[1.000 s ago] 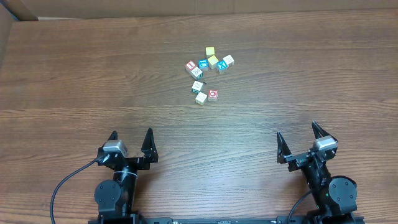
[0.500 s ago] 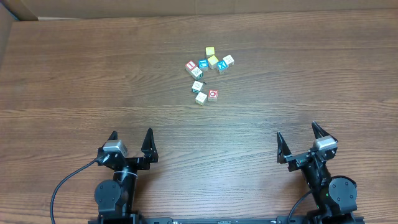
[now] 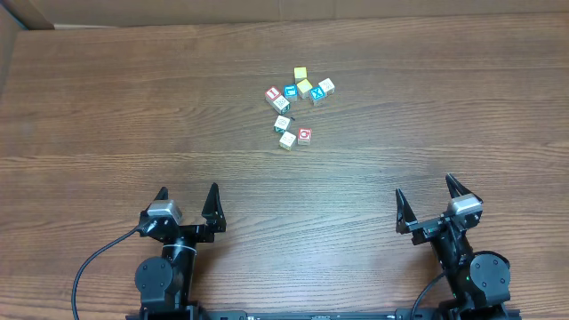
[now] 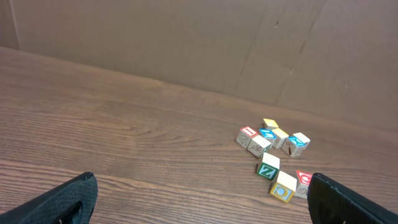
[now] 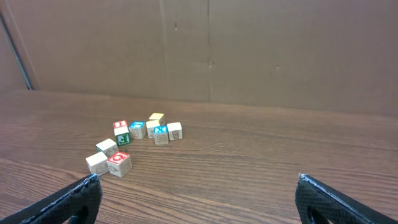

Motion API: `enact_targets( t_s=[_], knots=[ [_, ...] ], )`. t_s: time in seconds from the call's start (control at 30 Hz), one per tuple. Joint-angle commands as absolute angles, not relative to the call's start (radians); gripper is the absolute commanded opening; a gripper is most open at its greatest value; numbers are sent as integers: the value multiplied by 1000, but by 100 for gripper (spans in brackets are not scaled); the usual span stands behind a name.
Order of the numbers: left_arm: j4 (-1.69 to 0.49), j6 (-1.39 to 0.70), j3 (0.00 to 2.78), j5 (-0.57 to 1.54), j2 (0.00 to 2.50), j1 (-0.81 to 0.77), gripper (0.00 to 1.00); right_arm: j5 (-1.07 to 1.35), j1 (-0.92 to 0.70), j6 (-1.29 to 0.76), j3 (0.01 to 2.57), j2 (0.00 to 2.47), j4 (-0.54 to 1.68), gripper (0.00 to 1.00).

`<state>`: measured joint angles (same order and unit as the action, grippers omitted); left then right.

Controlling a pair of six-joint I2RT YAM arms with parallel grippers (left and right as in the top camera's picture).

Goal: Flip 3 blocks

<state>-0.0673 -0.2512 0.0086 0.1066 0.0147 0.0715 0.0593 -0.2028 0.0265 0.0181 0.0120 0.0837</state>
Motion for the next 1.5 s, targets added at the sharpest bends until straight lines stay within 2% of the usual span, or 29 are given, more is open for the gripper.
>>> enact_targets(
  t_s=[0.0,1.47],
  knots=[
    [-70,-231,5,97,6,65,100,46,-199,23,8,3,81,100],
    [-70,-231,5,96,6,65,100,46,-199,24,8,3,81,100]
  ],
)
